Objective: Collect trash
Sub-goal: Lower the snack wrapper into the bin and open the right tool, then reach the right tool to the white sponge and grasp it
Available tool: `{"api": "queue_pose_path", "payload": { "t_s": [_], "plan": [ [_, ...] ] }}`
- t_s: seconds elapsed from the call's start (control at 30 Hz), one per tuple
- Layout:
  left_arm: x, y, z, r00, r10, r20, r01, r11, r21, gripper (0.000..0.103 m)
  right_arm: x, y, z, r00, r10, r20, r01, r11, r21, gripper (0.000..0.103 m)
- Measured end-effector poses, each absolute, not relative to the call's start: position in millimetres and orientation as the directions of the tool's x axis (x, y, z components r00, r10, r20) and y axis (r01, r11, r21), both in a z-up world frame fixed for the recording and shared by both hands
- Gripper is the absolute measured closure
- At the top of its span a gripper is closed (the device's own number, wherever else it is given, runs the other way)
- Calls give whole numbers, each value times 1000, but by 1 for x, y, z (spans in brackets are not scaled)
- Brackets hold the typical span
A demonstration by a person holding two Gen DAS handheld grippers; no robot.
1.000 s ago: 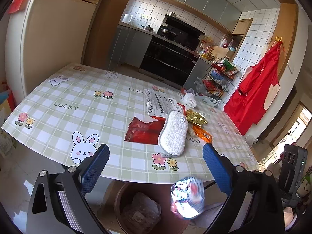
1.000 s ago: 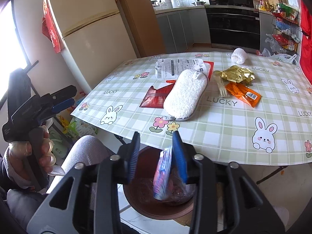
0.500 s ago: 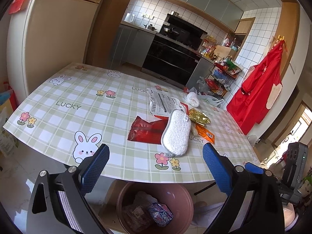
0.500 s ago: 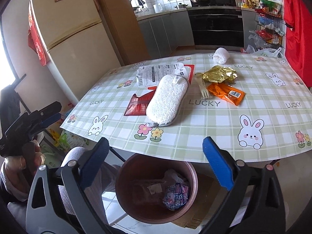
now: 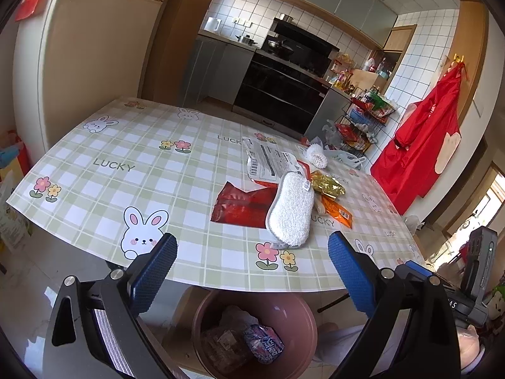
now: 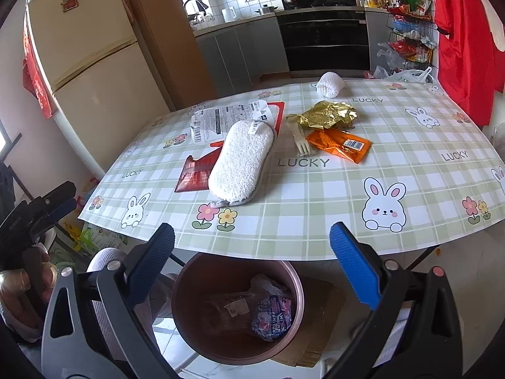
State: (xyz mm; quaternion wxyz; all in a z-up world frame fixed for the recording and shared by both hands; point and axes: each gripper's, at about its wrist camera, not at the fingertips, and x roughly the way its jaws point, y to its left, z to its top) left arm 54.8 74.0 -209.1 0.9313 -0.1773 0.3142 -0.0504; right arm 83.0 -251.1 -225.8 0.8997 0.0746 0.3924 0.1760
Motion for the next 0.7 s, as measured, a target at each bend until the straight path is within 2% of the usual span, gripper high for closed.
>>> {"api": "queue_pose_path", "payload": {
  "t_s": [0.17,0.7],
  "plan": [
    [61,77,-219,785,-180,-592,-27,946,-323,9,86,-257,-240,612,364,-701,-237,931,277,6],
    [137,85,-225,748,-209,-630,-39,934,-355,9,150,-281,-253,611,302,-731,-133,950,282,6]
  ]
}}
